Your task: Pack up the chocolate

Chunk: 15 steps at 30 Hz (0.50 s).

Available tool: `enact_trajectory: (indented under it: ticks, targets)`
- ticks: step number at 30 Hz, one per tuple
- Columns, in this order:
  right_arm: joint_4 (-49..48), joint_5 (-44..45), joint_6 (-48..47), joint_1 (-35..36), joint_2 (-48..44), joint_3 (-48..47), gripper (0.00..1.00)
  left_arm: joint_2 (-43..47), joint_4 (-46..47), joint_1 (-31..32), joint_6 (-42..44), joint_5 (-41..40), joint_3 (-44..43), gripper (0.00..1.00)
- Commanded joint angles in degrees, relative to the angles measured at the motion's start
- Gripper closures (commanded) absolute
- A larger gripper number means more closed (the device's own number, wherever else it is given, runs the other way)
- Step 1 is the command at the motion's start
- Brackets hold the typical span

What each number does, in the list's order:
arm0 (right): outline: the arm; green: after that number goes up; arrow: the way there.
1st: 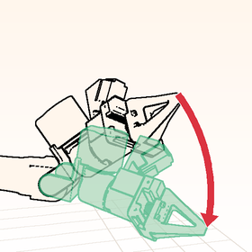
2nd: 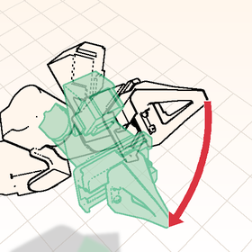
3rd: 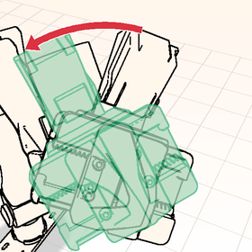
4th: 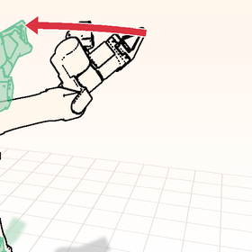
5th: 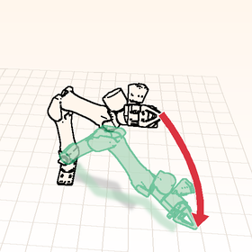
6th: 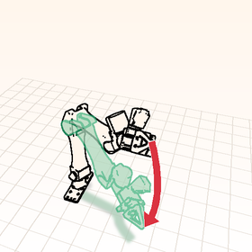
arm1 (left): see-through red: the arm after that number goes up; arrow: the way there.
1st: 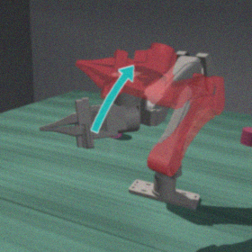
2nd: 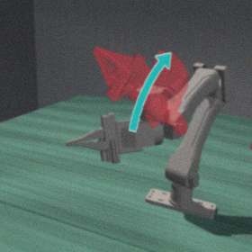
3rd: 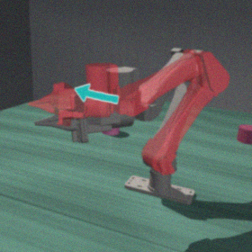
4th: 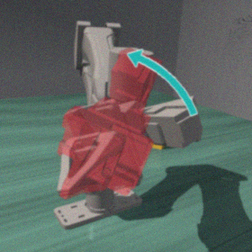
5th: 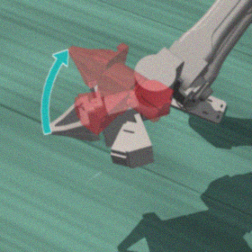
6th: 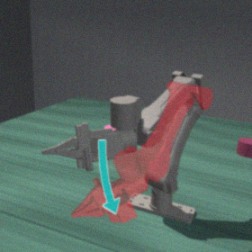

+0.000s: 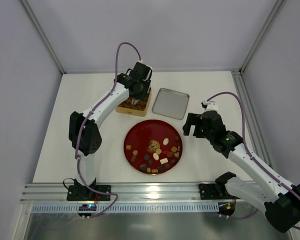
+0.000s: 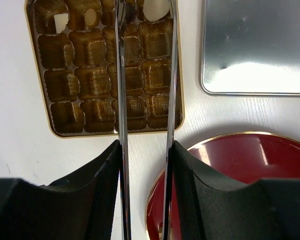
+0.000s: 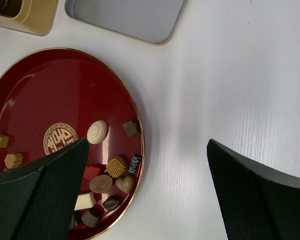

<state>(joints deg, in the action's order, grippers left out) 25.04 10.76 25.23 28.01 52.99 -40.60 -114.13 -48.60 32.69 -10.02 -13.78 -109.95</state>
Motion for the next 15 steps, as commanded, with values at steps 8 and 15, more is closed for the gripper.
enact_trajectory:
  ticks: [8, 15]
  targets:
    - [-1.83, 0.49, -0.54, -0.41, -0.44, -0.97, 0.0, 17.59, -1.41, 1.49, -3.69, 4.46, 6.92, 0.57]
    - [-1.75, 0.13, -1.06, -0.5, 0.01, -2.03, 0.0, 28.68, -2.64, 8.17, -6.94, 4.38, 18.79, 0.57]
